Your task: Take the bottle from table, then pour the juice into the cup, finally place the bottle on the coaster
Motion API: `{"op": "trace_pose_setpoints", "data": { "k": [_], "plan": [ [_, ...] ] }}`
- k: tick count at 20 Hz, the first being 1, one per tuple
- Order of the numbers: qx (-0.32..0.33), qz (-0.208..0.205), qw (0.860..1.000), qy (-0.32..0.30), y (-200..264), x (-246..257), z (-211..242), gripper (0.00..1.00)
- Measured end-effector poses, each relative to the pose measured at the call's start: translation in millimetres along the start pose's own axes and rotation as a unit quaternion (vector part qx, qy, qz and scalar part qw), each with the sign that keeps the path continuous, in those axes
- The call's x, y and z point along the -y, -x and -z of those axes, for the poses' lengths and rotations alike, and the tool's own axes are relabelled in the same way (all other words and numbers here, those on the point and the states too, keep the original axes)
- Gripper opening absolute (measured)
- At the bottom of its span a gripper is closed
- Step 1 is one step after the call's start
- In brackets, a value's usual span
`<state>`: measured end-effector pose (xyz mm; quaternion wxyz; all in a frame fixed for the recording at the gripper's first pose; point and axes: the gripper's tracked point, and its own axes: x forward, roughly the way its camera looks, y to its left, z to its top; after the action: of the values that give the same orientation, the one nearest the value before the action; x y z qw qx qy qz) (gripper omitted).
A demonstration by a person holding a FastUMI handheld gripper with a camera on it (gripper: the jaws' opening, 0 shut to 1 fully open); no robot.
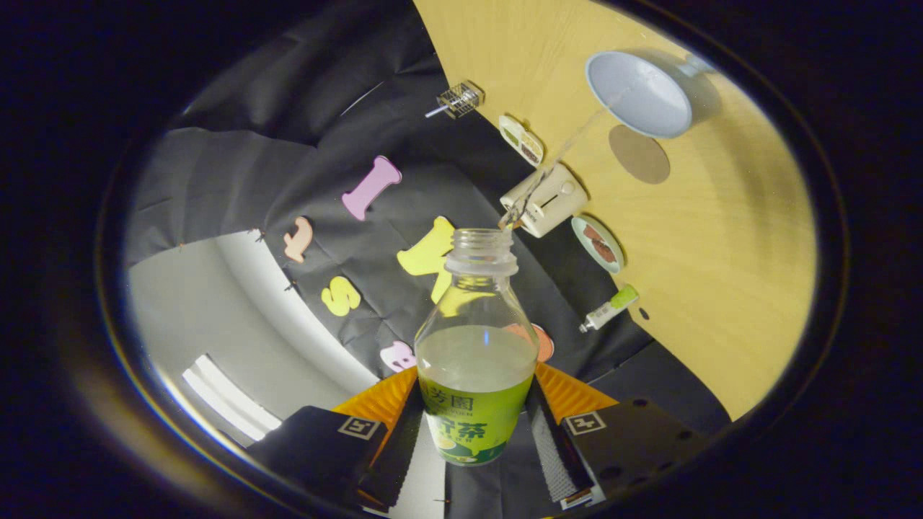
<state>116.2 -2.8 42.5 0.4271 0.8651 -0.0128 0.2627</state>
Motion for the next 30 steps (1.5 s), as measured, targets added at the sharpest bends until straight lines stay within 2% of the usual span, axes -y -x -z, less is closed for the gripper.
{"op": "trace_pose_setpoints", "data": {
  "k": [2, 10, 17, 22, 25, 27, 30],
  "plan": [
    [0.001, 0.002, 1.000, 0.013, -1, -5, 0, 0.77],
    [0.000, -0.007, 1.000, -0.004, -5, -24, 7, 0.78],
    [0.010, -0.006, 1.000, -0.004, -8, -24, -5, 0.77],
    [0.033, 0.041, 0.995, 0.085, -8, 2, -20, 0.77],
    [0.041, 0.079, 0.986, 0.144, -5, 20, -31, 0.77],
    [0.040, 0.114, 0.973, 0.196, -3, 31, -33, 0.78],
    [0.033, 0.167, 0.945, 0.280, -1, 42, -37, 0.78]
  ]
}}
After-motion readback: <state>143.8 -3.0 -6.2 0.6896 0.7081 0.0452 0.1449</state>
